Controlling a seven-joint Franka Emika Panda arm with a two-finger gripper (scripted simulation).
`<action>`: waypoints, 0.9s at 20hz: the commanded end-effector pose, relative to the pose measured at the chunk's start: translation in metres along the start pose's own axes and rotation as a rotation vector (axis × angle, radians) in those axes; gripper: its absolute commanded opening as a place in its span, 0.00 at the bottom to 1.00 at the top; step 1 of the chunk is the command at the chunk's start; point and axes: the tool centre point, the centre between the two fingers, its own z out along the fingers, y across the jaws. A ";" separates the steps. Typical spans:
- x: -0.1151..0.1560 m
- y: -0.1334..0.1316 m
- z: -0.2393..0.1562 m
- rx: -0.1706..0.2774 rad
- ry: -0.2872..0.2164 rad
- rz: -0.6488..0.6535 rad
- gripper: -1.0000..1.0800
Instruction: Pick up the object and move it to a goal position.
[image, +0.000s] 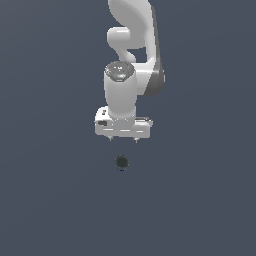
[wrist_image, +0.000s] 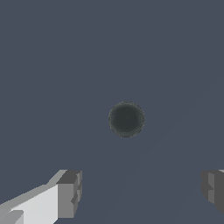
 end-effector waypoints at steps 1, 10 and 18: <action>0.000 0.000 0.000 0.000 0.000 0.000 0.96; 0.013 -0.005 -0.016 -0.012 0.044 -0.055 0.96; 0.014 -0.005 -0.014 -0.014 0.044 -0.069 0.96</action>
